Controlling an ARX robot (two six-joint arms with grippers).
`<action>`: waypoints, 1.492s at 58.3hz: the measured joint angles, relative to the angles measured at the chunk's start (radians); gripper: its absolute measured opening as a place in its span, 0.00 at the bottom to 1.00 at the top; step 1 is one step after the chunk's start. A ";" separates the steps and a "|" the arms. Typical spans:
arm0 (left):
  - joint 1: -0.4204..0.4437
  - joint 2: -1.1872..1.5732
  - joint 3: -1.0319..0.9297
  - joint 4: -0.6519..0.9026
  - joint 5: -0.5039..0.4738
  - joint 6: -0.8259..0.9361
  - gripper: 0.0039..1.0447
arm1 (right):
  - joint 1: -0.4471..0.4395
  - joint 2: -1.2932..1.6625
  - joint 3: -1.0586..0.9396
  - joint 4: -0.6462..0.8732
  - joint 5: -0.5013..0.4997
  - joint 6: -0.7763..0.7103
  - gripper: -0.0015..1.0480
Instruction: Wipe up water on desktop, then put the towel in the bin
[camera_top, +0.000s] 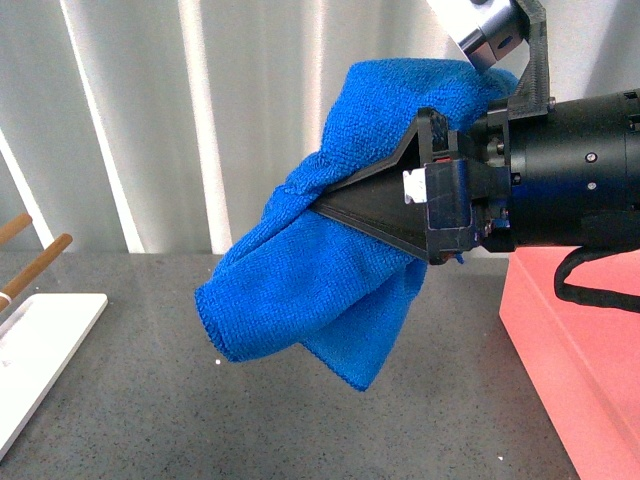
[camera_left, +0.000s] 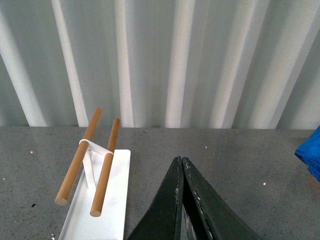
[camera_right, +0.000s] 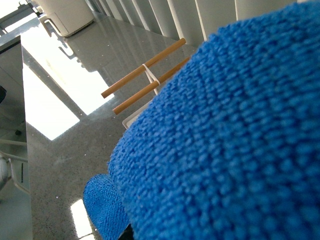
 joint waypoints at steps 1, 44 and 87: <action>0.000 -0.014 0.000 -0.022 0.000 0.000 0.03 | 0.000 0.000 0.000 -0.001 0.000 -0.001 0.08; 0.000 -0.134 0.000 -0.135 0.001 0.000 0.56 | 0.016 0.100 0.089 -0.221 0.164 -0.140 0.08; 0.000 -0.134 0.000 -0.135 0.001 0.002 0.94 | -0.020 0.668 0.528 -0.649 0.510 -0.283 0.08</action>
